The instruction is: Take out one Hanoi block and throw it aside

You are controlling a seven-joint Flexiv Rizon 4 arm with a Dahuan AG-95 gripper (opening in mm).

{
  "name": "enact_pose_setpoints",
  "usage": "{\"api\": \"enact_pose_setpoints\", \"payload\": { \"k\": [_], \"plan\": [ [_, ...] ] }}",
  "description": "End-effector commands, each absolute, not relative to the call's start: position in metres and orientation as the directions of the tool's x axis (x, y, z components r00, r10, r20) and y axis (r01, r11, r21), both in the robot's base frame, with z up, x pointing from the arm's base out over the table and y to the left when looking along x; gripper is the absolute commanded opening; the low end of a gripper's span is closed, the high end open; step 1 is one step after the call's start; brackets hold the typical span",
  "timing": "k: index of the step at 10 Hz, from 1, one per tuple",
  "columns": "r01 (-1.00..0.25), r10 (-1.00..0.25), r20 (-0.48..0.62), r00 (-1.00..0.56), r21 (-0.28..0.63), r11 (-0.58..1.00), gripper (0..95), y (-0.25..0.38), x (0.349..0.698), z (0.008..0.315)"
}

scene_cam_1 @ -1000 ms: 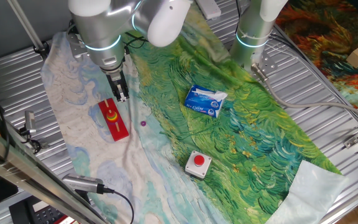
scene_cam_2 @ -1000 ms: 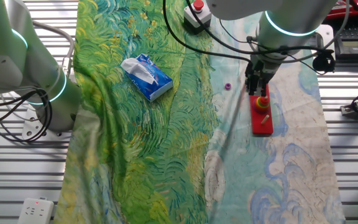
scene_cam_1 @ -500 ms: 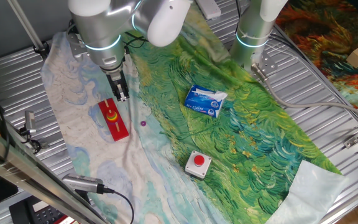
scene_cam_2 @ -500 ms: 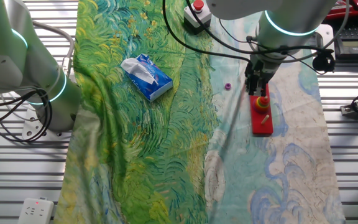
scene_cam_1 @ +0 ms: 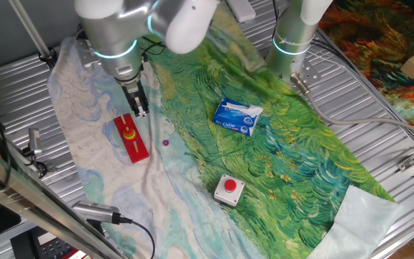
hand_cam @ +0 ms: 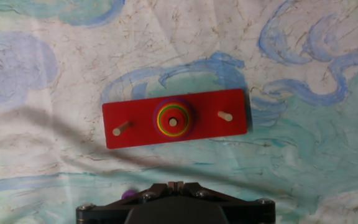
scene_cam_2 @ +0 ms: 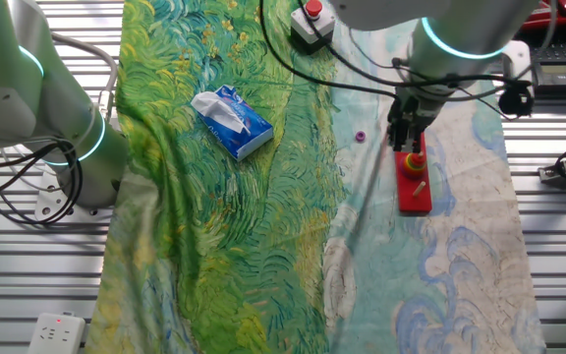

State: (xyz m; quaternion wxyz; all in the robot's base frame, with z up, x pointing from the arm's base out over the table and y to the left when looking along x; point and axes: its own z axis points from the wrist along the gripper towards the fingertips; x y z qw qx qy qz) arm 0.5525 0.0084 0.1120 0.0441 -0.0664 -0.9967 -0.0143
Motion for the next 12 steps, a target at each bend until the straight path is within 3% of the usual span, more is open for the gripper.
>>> {"api": "enact_pose_setpoints", "payload": {
  "k": [1,12],
  "plan": [
    [0.133,0.131,0.143,-0.981,0.005,0.991,0.0,0.0084,0.5528,0.1114],
    [0.109,0.107,0.186,-0.977,0.001,0.994,0.0,0.0084,0.5528,0.1114]
  ]
}}
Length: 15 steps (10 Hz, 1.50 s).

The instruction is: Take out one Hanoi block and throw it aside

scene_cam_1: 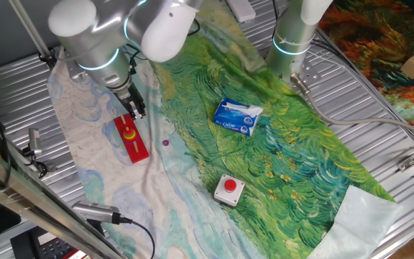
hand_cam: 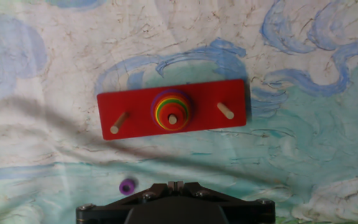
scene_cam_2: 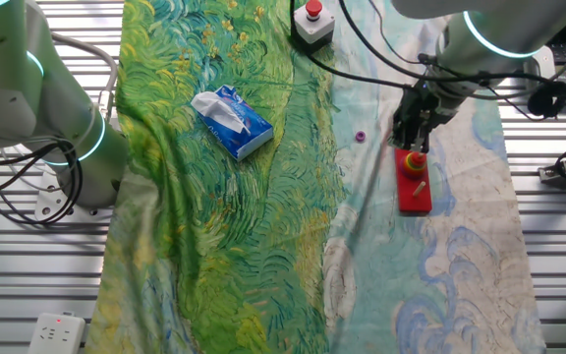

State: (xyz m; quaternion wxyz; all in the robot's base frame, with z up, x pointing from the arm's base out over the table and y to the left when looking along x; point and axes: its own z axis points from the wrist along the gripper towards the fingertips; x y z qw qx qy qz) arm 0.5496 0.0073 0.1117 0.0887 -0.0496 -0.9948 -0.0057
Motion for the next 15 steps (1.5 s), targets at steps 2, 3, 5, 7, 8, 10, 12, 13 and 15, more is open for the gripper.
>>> {"api": "enact_pose_setpoints", "payload": {
  "k": [2,3,5,7,8,10,12,13,15],
  "plan": [
    [0.111,0.109,0.176,-0.978,0.0,0.994,0.0,0.008,0.553,0.111],
    [0.116,0.114,0.172,-0.978,0.0,0.993,0.0,0.008,0.554,0.112],
    [0.125,0.124,0.171,-0.977,-0.002,0.992,0.0,0.003,0.565,0.115],
    [0.134,0.132,0.155,-0.979,0.0,0.991,0.0,-0.008,0.583,0.11],
    [0.133,0.131,0.15,-0.98,0.002,0.991,0.0,-0.01,0.585,0.104],
    [0.134,0.132,0.13,-0.983,0.01,0.991,0.0,-0.011,0.588,0.096],
    [0.148,0.146,0.113,-0.983,0.011,0.989,0.0,-0.003,0.59,0.091],
    [0.153,0.151,0.103,-0.983,0.014,0.988,0.0,-0.001,0.591,0.088],
    [0.161,0.159,0.093,-0.983,0.013,0.987,0.0,0.001,0.593,0.089]
  ]
}}
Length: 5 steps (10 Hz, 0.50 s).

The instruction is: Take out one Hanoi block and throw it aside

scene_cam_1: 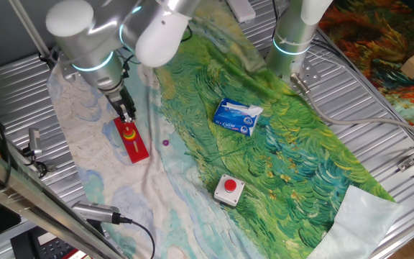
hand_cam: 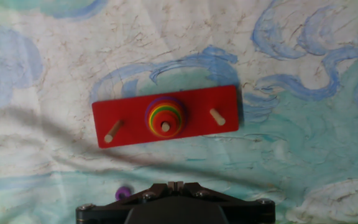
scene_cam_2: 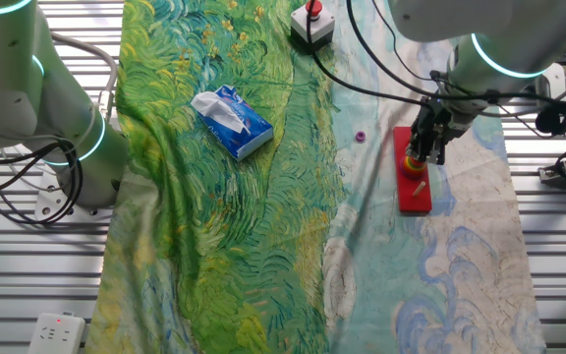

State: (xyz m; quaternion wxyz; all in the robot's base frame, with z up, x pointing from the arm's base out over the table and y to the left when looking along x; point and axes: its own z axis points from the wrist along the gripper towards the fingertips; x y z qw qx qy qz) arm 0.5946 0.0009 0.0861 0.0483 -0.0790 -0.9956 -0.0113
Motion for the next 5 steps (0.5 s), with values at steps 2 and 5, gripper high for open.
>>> {"api": "enact_pose_setpoints", "payload": {
  "k": [2,5],
  "plan": [
    [0.17,0.168,0.097,-0.981,0.011,0.985,0.0,0.006,0.602,0.094],
    [0.169,0.168,0.037,-0.985,0.015,0.986,0.0,0.007,0.608,0.093]
  ]
}}
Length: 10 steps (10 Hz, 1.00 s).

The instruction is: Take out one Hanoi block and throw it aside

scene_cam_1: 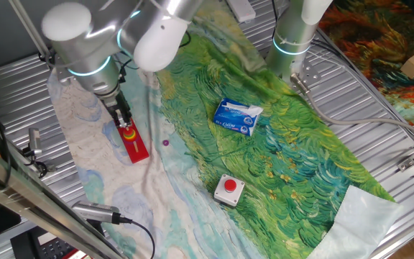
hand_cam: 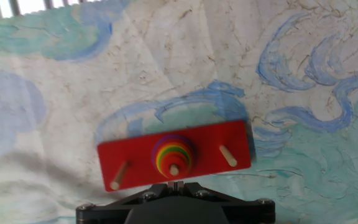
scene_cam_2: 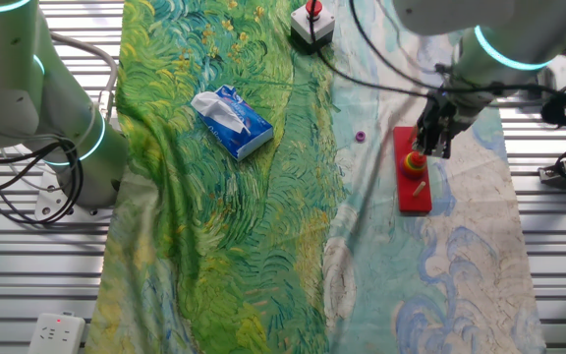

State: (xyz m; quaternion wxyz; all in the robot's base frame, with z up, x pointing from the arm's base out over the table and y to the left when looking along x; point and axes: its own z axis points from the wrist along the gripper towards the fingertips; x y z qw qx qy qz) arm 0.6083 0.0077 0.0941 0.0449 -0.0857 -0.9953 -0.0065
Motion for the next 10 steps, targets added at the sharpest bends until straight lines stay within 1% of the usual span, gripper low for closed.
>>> {"api": "enact_pose_setpoints", "payload": {
  "k": [1,3,6,10],
  "plan": [
    [0.169,0.168,0.033,-0.985,0.014,0.986,0.0,0.0067,0.608,0.092],
    [0.144,0.143,0.033,-0.989,0.017,0.989,38.0,0.0067,0.6084,0.0922],
    [0.141,0.141,0.031,-0.99,0.013,0.99,38.0,0.0063,0.6089,0.091],
    [0.144,0.143,0.026,-0.989,0.012,0.99,38.0,0.0044,0.6127,0.0823]
  ]
}}
